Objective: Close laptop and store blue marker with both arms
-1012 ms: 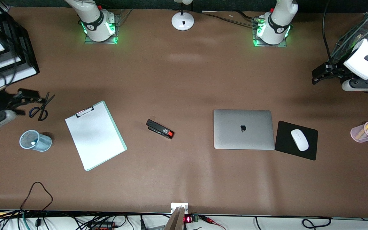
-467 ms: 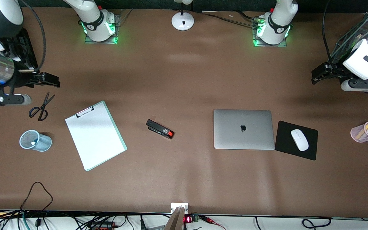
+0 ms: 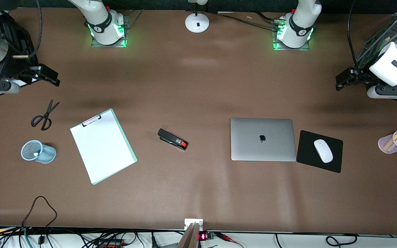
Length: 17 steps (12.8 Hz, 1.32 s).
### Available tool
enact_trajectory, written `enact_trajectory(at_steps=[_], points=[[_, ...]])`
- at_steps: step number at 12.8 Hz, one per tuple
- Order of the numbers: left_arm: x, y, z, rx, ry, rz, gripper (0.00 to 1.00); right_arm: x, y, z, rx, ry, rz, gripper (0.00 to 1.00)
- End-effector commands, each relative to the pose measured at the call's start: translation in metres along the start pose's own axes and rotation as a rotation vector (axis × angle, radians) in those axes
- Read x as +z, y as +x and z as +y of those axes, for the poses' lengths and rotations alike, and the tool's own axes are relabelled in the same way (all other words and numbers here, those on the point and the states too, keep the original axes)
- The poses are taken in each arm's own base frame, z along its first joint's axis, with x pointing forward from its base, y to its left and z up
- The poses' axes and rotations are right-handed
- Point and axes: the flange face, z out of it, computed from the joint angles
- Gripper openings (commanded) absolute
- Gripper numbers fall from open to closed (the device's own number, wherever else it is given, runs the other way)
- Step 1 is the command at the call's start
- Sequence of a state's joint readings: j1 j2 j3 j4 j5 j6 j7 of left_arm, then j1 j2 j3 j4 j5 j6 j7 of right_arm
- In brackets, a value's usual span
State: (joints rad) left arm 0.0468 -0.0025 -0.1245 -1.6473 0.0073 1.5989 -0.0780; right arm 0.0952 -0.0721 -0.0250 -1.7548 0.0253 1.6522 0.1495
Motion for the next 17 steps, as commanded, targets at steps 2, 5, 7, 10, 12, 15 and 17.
enact_trajectory(at_steps=[2,5,7,10,12,15,17], points=[[-0.003,-0.003,-0.001,0.02,-0.014,0.011,1.0,-0.002,-0.01,0.004,0.005,-0.007,0.037,1.0],[-0.003,-0.003,-0.001,0.02,-0.014,0.011,1.0,-0.005,-0.001,0.009,0.019,0.008,0.042,1.0],[-0.003,-0.003,-0.001,0.02,-0.014,0.011,1.0,-0.009,0.0,0.008,0.014,0.006,0.052,1.0],[-0.003,-0.003,-0.001,0.02,-0.014,0.01,1.0,-0.012,0.0,0.007,-0.062,-0.003,0.059,1.0],[-0.003,-0.003,-0.001,0.02,-0.014,0.011,1.0,-0.014,-0.001,0.007,-0.102,-0.003,0.061,1.0],[-0.003,-0.003,-0.001,0.02,-0.014,0.01,1.0,-0.013,-0.001,0.006,-0.16,-0.005,0.057,1.0],[-0.003,-0.003,0.0,0.021,-0.014,0.007,1.0,-0.014,-0.001,0.006,-0.171,-0.006,0.059,1.0]])
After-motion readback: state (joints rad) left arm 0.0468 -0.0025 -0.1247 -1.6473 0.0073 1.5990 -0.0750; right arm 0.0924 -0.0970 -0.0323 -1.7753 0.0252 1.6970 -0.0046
